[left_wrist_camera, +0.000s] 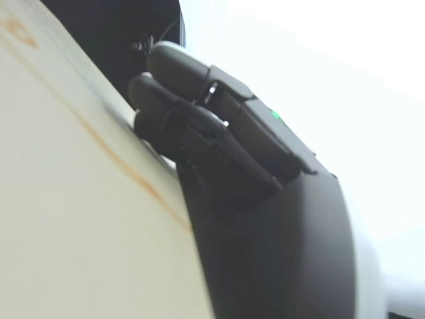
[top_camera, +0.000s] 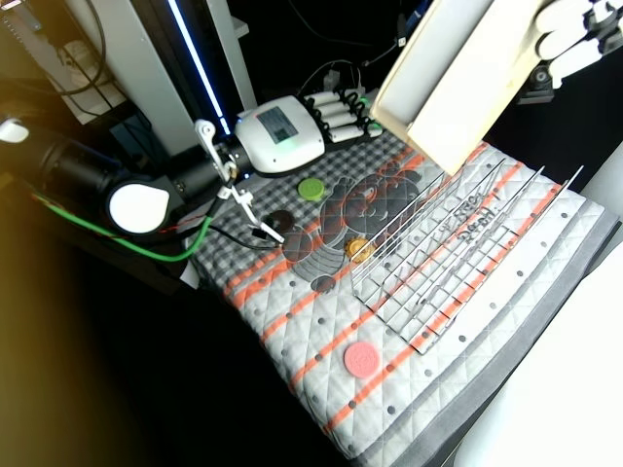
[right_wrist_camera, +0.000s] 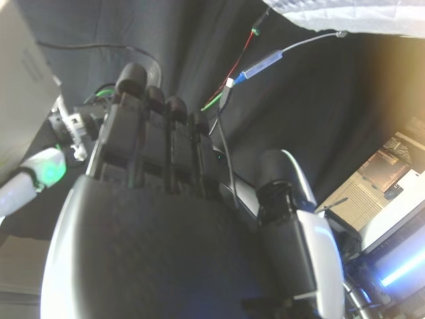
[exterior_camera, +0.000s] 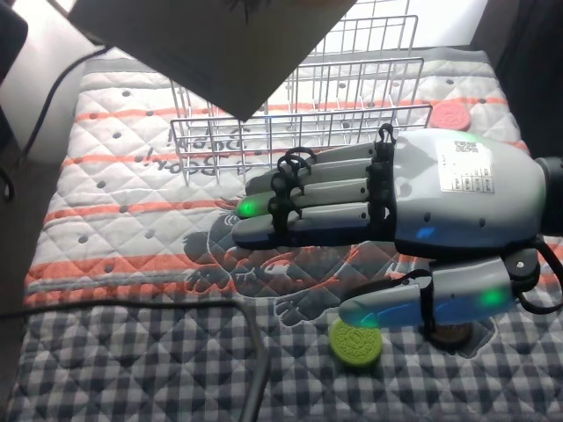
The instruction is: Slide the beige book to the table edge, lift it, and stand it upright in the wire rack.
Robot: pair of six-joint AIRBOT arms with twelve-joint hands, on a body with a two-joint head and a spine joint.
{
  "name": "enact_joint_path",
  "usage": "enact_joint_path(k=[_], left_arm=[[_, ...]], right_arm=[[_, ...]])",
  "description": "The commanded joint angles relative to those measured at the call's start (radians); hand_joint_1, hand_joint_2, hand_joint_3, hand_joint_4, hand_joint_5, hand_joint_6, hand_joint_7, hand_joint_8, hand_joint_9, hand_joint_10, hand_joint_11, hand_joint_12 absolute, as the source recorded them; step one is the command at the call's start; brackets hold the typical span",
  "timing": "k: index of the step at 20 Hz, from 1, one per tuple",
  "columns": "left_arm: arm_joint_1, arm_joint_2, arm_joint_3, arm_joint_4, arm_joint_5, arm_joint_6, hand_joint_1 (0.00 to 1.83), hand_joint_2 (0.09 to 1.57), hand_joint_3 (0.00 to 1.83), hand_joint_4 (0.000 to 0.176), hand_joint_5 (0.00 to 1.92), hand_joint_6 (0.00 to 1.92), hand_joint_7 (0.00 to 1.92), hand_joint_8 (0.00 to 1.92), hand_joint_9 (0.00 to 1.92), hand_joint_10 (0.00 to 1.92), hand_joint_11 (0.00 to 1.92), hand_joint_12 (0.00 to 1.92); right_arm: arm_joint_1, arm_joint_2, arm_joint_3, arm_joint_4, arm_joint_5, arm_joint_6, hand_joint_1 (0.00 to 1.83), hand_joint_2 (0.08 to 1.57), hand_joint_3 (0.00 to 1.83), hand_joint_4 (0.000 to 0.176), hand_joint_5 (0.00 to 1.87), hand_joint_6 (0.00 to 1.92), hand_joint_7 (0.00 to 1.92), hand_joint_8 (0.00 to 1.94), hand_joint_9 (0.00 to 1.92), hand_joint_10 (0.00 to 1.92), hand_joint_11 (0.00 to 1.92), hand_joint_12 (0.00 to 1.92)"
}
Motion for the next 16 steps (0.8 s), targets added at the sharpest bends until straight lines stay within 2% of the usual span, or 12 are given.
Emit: enact_joint_path(k=[1,4,6,7,8,9,11,12,13,14,15,16], left_arm=[[-0.001,0.006,0.002,-0.032,-0.142,-0.022,1.24,1.1,0.0,0.0,0.93,1.01,1.13,0.8,1.42,0.0,1.16,0.64],[0.01,0.003,0.004,-0.045,-0.14,-0.024,1.24,1.09,0.0,0.0,0.93,1.01,1.15,0.77,1.44,0.01,1.15,0.69],[0.012,0.001,0.01,-0.048,-0.134,-0.029,1.25,1.08,0.0,0.0,0.94,0.96,1.17,0.77,1.47,0.01,1.09,0.91],[0.012,0.0,0.013,-0.048,-0.132,-0.032,1.18,1.11,0.0,0.0,0.98,0.97,1.09,1.23,1.28,0.89,1.08,1.45],[0.009,-0.001,0.015,-0.048,-0.129,-0.032,1.14,1.15,0.01,0.0,0.9,1.14,1.11,1.78,1.22,1.72,1.24,1.83],[-0.003,-0.002,0.018,-0.045,-0.124,-0.032,1.13,1.18,0.01,0.0,0.85,1.22,1.1,1.89,1.2,1.88,1.26,1.9],[-0.035,-0.002,0.023,-0.032,-0.115,-0.031,1.13,1.17,0.0,0.0,0.87,1.19,1.06,1.92,1.21,1.92,1.27,1.92],[-0.053,-0.003,0.028,-0.026,-0.113,-0.029,1.16,1.28,0.01,0.0,0.59,1.4,0.79,1.56,0.94,1.63,0.94,1.87],[-0.063,-0.004,0.03,-0.026,-0.11,-0.023,1.16,1.28,0.01,0.0,0.59,1.4,0.79,1.56,0.94,1.63,0.94,1.87],[-0.068,-0.004,0.032,-0.024,-0.106,-0.019,1.12,1.29,0.0,0.0,0.57,1.5,0.76,1.51,0.85,1.54,0.77,1.85],[-0.082,-0.005,0.036,-0.019,-0.09,-0.013,1.09,1.37,0.01,0.0,0.49,1.68,0.57,1.66,0.76,1.5,0.7,1.88],[-0.086,-0.006,0.038,-0.017,-0.079,-0.01,1.2,1.35,0.0,0.109,0.1,1.63,0.57,1.66,0.63,1.61,0.61,1.91]], right_arm=[[0.01,-0.005,0.003,0.057,0.107,0.003,0.0,1.47,0.0,0.0,0.19,0.0,0.2,0.0,0.19,0.0,0.31,0.06],[0.01,-0.008,0.006,0.056,0.107,0.005,0.0,1.47,0.0,0.0,0.19,0.0,0.2,0.0,0.19,0.0,0.3,0.05],[0.01,-0.011,0.01,0.053,0.107,0.008,0.0,1.48,0.0,0.0,0.2,0.0,0.19,0.0,0.18,0.0,0.27,0.04],[0.01,-0.013,0.012,0.052,0.107,0.008,0.0,1.48,0.0,0.0,0.2,0.0,0.2,0.0,0.18,0.0,0.26,0.03],[0.01,-0.015,0.012,0.051,0.107,0.008,0.0,1.5,0.01,0.0,0.23,0.02,0.23,0.01,0.21,0.01,0.25,0.03],[0.01,-0.016,0.013,0.049,0.107,0.008,0.0,1.51,0.01,0.0,0.24,0.02,0.24,0.02,0.23,0.02,0.25,0.03],[0.01,-0.017,0.015,0.048,0.107,0.011,0.0,1.5,0.01,0.0,0.2,0.0,0.2,0.0,0.17,0.0,0.24,0.02],[0.01,-0.019,0.017,0.048,0.107,0.011,0.0,1.49,0.0,0.0,0.21,0.0,0.21,0.0,0.16,0.0,0.24,0.02],[0.009,-0.02,0.018,0.047,0.107,0.011,0.0,1.49,0.0,0.0,0.21,0.0,0.21,0.0,0.16,0.0,0.24,0.02],[0.009,-0.021,0.019,0.046,0.107,0.011,0.0,1.49,0.0,0.0,0.22,0.01,0.23,0.01,0.19,0.01,0.29,0.04],[0.009,-0.022,0.019,0.044,0.107,0.011,0.0,1.48,0.0,0.0,0.21,0.0,0.23,0.01,0.2,0.01,0.29,0.04],[0.009,-0.022,0.02,0.044,0.107,0.012,0.04,1.49,0.0,0.0,0.19,0.0,0.21,0.0,0.19,0.01,0.29,0.04]])
